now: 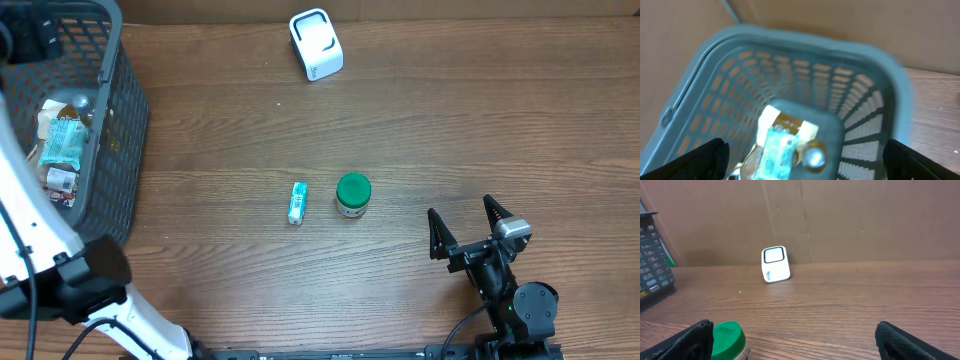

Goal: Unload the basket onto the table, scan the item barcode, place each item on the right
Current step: 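Grasp the yellow Vim bottle in the basket with the left gripper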

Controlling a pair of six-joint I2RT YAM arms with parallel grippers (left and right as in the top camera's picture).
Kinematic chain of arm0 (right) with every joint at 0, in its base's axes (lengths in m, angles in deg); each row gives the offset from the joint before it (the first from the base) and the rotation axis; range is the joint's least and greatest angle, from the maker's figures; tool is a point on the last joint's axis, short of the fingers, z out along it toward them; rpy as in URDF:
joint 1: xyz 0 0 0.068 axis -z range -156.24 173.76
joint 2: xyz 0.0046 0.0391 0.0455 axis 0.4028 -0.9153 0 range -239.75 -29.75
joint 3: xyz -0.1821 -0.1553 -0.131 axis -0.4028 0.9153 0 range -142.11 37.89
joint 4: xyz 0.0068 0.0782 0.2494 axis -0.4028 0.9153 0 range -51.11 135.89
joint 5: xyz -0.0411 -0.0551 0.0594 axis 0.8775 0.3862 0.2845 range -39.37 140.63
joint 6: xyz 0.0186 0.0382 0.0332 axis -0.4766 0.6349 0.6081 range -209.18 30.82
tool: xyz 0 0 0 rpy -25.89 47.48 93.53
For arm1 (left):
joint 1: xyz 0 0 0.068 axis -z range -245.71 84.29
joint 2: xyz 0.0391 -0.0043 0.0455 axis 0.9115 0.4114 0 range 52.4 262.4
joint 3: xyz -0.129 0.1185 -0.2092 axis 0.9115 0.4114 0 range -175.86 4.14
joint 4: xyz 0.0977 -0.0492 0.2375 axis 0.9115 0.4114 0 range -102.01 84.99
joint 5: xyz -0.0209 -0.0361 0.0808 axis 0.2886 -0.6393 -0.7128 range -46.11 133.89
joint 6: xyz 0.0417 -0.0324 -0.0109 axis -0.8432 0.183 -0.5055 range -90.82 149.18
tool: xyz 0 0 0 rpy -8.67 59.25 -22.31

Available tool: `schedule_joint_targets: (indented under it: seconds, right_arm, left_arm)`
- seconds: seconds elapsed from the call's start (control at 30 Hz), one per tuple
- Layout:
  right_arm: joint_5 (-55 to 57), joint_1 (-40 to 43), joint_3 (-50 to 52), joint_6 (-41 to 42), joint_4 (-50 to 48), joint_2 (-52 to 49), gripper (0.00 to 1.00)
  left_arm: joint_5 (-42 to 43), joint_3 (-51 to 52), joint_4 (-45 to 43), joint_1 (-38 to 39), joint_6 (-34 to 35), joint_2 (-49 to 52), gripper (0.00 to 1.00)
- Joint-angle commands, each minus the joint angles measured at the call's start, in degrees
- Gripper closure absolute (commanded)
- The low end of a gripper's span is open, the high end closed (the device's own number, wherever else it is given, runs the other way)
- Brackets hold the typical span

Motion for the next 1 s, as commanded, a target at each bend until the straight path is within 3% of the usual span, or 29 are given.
schedule_joint_targets:
  seconds: [0.0,0.5,0.97]
  right_arm:
    - [0.3,0.3,0.6,0.0,-0.3,0.5,0.00]
    - [0.3,0.3,0.6,0.0,-0.3,0.5,0.00]
    - [0.3,0.3,0.6,0.0,-0.3,0.5,0.00]
  left_arm:
    - [4.4,2.6,0.1,-2.3,0.1,-0.2,0.07]
    - [10.3,25.4,-9.9,-4.4,-2.9,-0.2,0.14]
    - [11.5,36.1,-18.0,-3.8,-2.8,-0.2,0.21]
